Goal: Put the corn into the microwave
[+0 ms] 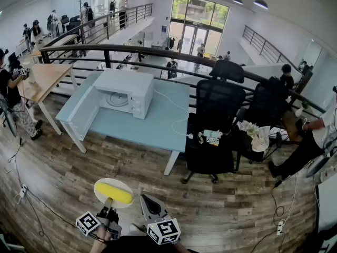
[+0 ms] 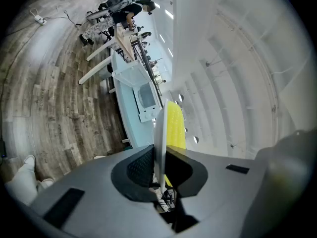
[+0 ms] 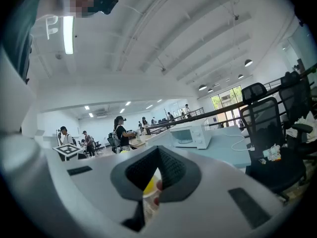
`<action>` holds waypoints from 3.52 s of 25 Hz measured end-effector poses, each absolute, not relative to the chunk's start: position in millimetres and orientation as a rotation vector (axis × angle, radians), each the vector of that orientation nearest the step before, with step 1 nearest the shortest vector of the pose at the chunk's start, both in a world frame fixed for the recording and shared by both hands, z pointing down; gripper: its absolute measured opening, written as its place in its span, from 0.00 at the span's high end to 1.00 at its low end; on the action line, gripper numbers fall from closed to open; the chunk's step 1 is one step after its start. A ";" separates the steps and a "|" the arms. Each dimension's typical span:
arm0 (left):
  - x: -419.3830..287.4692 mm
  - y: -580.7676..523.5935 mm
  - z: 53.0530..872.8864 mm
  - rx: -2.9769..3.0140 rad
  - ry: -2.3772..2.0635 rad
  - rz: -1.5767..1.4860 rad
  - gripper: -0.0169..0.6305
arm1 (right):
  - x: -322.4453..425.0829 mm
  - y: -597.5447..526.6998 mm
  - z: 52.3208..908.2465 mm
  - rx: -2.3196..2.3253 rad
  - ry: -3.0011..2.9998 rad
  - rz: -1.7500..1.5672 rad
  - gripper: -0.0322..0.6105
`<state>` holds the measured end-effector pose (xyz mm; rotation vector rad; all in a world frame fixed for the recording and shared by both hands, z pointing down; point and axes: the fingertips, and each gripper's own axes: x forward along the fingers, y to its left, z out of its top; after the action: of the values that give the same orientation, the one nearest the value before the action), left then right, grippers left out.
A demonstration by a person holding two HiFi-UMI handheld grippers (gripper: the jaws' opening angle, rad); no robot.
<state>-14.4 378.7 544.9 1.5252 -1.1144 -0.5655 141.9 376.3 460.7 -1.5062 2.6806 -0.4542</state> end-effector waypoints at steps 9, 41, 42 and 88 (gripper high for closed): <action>-21.1 370.1 544.6 1.554 -1.122 -0.560 0.92 | 130.7 369.5 462.8 -1.488 2.708 -0.449 0.94; -107.9 359.3 567.1 1.514 -1.107 -0.582 0.92 | 40.7 359.2 471.1 -1.508 2.706 -0.400 0.94; -111.3 359.7 568.3 1.507 -1.105 -0.590 0.92 | 37.2 359.5 471.4 -1.507 2.707 -0.395 0.94; -153.0 233.9 575.3 1.466 -1.201 -0.616 0.92 | 5.5 214.5 489.6 -1.427 2.770 -0.455 0.94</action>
<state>-153.0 233.9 575.3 1.4665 -1.2005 -0.6157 5.5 214.5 489.6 -1.4269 2.7702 -0.4550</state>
